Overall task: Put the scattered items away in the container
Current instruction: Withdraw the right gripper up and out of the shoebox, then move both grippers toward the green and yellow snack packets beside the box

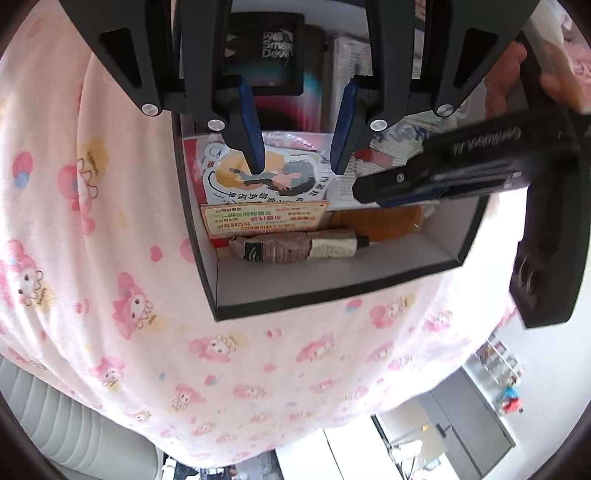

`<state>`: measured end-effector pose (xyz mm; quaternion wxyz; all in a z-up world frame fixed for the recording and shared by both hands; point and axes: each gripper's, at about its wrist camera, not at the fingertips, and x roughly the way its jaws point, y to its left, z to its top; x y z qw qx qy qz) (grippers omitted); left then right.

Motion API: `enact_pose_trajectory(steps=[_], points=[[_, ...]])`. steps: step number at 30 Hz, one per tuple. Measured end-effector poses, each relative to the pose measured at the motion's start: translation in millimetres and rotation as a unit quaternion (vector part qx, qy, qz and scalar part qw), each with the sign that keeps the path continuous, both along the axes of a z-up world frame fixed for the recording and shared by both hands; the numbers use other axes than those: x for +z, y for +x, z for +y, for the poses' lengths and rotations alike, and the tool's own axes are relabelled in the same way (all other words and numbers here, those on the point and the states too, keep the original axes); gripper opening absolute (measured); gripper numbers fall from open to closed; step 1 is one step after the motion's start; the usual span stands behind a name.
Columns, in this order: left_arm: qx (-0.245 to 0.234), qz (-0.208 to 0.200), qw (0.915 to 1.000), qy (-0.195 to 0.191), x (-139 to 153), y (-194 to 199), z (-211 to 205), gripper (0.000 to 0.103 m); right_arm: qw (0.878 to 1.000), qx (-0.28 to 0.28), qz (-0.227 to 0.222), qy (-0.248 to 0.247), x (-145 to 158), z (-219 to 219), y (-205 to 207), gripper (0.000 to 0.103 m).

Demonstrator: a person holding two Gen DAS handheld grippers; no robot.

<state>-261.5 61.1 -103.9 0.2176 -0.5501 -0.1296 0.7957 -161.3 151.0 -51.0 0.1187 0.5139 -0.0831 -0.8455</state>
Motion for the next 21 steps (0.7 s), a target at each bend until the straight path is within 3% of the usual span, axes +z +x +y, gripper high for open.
enact_pose_trajectory(steps=[7, 21], points=[[0.018, 0.044, 0.9989, -0.002, 31.9, 45.2, -2.2, 0.029, 0.998, -0.018, 0.062, -0.001, 44.7, 15.0, 37.0, 0.033], [0.052, 0.086, 0.9948, 0.017, 80.1, 131.4, -26.5, 0.030, 0.995, 0.003, 0.097, 0.018, 86.0, -11.4, 118.8, 0.034]])
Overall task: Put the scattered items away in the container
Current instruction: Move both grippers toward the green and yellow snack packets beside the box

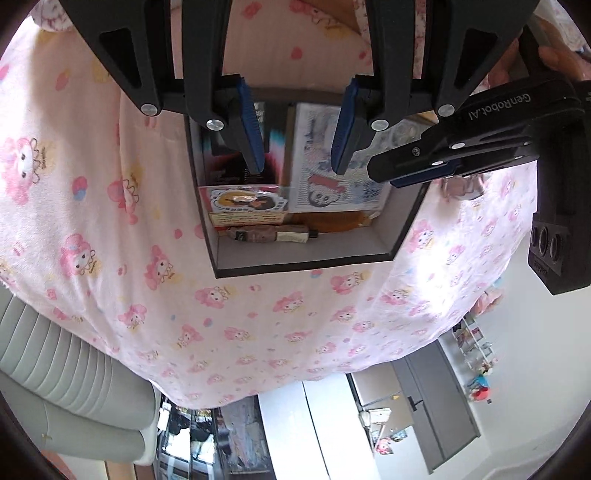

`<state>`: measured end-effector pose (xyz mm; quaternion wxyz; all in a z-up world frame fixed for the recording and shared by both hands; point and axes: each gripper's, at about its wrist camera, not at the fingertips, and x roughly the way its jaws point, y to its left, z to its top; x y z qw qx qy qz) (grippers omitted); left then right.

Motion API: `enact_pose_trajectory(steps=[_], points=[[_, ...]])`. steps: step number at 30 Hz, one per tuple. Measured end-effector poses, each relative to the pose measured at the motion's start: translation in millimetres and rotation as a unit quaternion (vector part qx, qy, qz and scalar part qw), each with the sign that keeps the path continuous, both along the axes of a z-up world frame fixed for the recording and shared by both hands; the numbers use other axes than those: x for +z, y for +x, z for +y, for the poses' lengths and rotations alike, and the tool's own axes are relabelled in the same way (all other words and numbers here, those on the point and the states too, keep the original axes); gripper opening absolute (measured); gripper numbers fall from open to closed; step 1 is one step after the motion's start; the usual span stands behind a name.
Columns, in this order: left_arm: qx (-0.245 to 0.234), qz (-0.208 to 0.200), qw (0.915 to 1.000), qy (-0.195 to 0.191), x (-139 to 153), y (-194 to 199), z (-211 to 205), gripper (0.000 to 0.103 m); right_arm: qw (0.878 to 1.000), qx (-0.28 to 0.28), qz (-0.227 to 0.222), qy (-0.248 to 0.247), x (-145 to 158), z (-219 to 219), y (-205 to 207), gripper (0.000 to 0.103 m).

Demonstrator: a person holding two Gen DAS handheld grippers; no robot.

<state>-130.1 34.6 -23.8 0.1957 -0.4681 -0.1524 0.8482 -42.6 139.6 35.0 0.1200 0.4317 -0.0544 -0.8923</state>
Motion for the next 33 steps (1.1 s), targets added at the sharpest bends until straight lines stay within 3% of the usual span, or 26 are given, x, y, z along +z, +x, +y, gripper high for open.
enact_pose_trajectory(steps=[11, 17, 23, 27, 30, 33], points=[[0.028, 0.008, 0.9996, -0.005, 15.2, 50.1, -25.5, 0.032, 0.999, 0.023, 0.022, -0.002, 18.2, -30.8, 43.9, 0.040], [0.063, 0.004, 0.9979, -0.012, 9.1, 71.1, -53.8, 0.033, 0.998, 0.059, 0.021, 0.001, 16.3, -64.1, 59.2, 0.040], [0.110, -0.013, 0.9938, -0.002, -10.1, 88.6, -107.6, 0.033, 0.993, 0.120, -0.004, 0.000, 2.8, -114.9, 55.0, 0.040], [0.167, -0.027, 0.9856, 0.005, -27.9, 102.0, -163.6, 0.036, 0.986, 0.164, -0.019, -0.010, -9.8, -162.0, 47.0, 0.040], [0.197, -0.030, 0.9798, 0.011, -41.2, 107.8, -202.4, 0.041, 0.977, 0.205, -0.058, -0.034, -28.8, -204.1, 30.9, 0.040], [0.230, -0.045, 0.9720, 0.015, -63.1, 112.0, -244.2, 0.043, 0.973, 0.217, -0.082, -0.009, -49.6, -241.4, 15.0, 0.040]])
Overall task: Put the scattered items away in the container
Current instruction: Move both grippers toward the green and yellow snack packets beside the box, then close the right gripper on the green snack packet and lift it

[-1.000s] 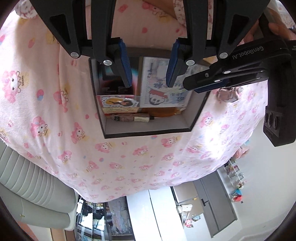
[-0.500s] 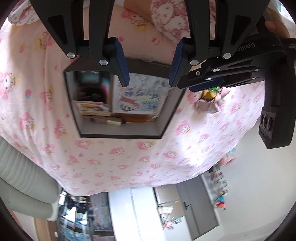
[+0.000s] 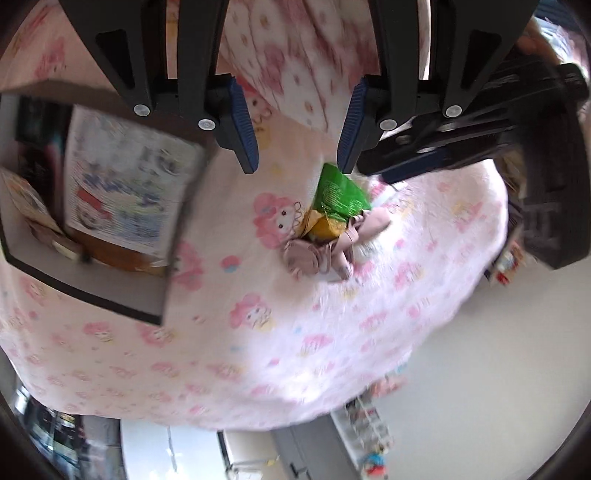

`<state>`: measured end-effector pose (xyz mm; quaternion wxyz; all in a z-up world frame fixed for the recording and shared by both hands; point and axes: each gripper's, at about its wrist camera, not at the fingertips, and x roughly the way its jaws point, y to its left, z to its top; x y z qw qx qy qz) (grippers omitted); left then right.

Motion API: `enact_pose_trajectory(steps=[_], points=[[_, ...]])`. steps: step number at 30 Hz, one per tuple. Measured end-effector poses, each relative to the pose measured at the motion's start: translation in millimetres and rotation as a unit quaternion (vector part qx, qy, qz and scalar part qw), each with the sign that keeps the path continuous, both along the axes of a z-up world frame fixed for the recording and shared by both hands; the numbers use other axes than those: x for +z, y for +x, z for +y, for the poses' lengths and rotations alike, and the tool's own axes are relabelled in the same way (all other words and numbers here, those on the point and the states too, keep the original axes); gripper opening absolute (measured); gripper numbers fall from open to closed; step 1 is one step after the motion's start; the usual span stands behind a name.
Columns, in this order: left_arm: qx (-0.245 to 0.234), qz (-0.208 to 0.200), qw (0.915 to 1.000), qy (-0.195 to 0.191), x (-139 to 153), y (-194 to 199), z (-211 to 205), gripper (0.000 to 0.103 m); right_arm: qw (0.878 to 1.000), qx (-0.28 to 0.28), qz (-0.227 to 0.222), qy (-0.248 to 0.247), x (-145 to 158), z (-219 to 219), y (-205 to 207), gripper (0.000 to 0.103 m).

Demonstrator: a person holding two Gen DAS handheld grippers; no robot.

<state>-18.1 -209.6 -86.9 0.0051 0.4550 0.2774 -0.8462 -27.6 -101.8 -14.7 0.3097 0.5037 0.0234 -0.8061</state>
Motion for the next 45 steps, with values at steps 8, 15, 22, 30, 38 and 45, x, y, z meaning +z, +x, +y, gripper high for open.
enact_pose_trajectory(steps=[8, 15, 22, 30, 38, 45], points=[[0.056, -0.065, 0.9949, 0.053, -82.5, -5.5, -72.7, 0.047, 0.994, 0.029, -0.104, 0.025, -65.7, -61.2, -49.1, 0.041], [0.076, -0.080, 0.9903, 0.084, -116.0, -23.0, -100.8, 0.058, 0.990, 0.047, -0.123, 0.052, -92.2, -89.6, -74.8, 0.042], [0.090, -0.063, 0.9866, 0.121, -131.4, -41.4, -111.7, 0.058, 0.985, 0.087, -0.126, 0.074, -111.5, -110.8, -84.7, 0.051], [0.095, -0.047, 0.9784, 0.178, -144.1, -51.2, -113.3, 0.050, 0.979, 0.077, -0.189, 0.024, -141.3, -118.6, -99.7, 0.058], [0.069, -0.010, 0.9777, 0.198, -107.6, -34.8, -94.2, 0.032, 0.988, 0.101, -0.114, -0.015, -98.3, -105.8, -68.5, 0.028], [0.041, 0.025, 0.9832, 0.176, -58.7, -24.7, -76.6, 0.026, 0.990, 0.091, -0.094, -0.056, -55.7, -74.3, -47.3, 0.027]])
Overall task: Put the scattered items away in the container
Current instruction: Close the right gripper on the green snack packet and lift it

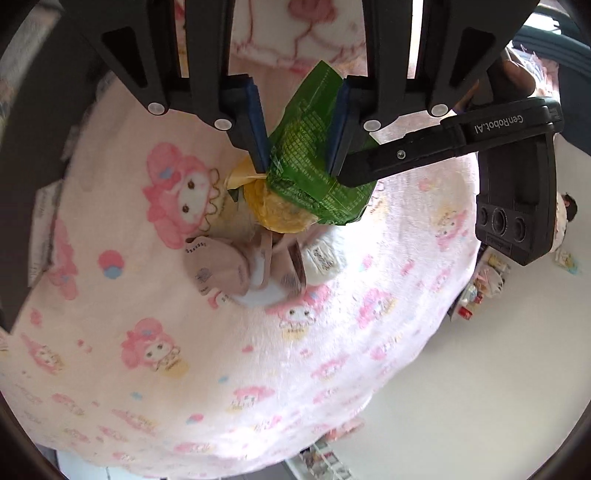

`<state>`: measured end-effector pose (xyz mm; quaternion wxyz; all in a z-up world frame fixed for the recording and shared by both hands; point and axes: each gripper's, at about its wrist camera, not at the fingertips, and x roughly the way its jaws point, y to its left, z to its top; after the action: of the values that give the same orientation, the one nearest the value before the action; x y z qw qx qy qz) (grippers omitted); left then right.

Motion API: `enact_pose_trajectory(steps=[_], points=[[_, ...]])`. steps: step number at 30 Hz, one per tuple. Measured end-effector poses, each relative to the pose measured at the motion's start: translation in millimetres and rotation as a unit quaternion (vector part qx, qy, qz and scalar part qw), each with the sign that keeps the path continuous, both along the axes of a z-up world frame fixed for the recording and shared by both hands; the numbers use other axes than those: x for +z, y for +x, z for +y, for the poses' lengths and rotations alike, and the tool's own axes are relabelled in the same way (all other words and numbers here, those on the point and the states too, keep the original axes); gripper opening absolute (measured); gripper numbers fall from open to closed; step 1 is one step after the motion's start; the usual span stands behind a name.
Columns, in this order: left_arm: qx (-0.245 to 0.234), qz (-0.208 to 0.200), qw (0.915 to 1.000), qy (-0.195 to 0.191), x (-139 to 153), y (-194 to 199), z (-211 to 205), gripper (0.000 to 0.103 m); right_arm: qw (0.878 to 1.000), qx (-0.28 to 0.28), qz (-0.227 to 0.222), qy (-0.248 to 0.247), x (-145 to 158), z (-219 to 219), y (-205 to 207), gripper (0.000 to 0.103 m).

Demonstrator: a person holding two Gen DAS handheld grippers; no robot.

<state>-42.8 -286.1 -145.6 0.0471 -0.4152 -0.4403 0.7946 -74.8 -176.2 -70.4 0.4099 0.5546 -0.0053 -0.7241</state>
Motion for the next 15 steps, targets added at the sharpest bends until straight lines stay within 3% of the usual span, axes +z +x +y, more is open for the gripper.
enact_pose_trajectory(steps=[2, 8, 15], points=[[-0.013, 0.017, 0.9998, 0.006, 15.4, 2.0, 3.9, 0.026, 1.000, -0.013, -0.002, -0.023, 13.8, 12.0, 6.4, 0.028], [-0.067, 0.042, 0.9960, -0.042, 65.1, 3.9, 55.3, 0.025, 0.997, -0.054, -0.003, -0.064, 43.5, 69.2, 32.6, 0.028], [-0.159, 0.030, 0.9849, -0.063, 80.8, 6.4, 143.7, 0.025, 0.991, -0.112, 0.001, -0.067, 57.6, 157.7, 73.0, 0.028]])
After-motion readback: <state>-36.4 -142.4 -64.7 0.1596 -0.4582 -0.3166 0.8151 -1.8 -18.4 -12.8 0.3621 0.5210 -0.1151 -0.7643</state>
